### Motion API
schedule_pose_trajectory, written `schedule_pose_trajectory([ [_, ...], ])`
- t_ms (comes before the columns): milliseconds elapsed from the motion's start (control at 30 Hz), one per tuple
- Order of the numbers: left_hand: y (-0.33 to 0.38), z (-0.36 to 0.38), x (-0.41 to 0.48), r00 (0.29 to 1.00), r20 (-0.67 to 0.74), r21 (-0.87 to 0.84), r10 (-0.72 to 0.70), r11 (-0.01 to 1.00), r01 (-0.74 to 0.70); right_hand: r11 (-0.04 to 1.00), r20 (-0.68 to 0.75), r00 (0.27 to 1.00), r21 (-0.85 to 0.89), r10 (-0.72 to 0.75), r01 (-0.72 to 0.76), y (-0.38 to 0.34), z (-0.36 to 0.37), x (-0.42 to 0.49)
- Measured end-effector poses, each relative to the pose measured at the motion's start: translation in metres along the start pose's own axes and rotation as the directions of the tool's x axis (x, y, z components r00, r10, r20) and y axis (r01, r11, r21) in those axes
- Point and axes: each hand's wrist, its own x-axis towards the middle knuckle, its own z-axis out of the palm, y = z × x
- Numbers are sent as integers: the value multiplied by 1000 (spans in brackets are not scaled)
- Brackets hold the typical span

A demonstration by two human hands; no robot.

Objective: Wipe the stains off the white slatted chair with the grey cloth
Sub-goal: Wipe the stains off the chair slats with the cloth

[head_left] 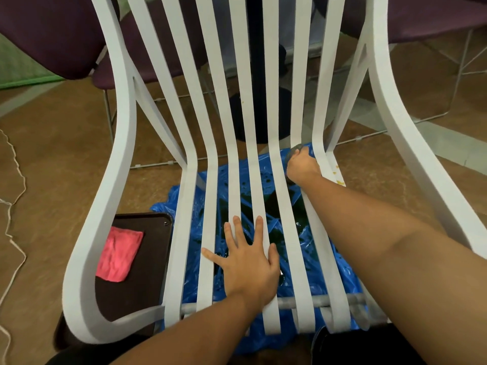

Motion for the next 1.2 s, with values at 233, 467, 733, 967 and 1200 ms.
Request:
schedule_pose_trajectory([
  [233,1,-3,-1,1000,-2,-14,-1,1000,1,999,1,999,-7,-36,36,22,8,-26],
  [467,1,-6,-3,1000,-2,-14,-4,1000,4,997,-18,1000,79,0,1,44,4,-97],
  [733,1,-9,-7,1000,-7,10,1,1000,-1,999,-52,999,31,13,-12,70,0,-183],
  [967,1,-8,-9,1000,-11,-2,3,1000,-3,999,-108,993,-4,43,-44,80,2,-216],
  [1200,2,-8,-8,1000,-20,4,3,1000,-3,1000,-114,993,-12,22,-23,66,1,-186],
])
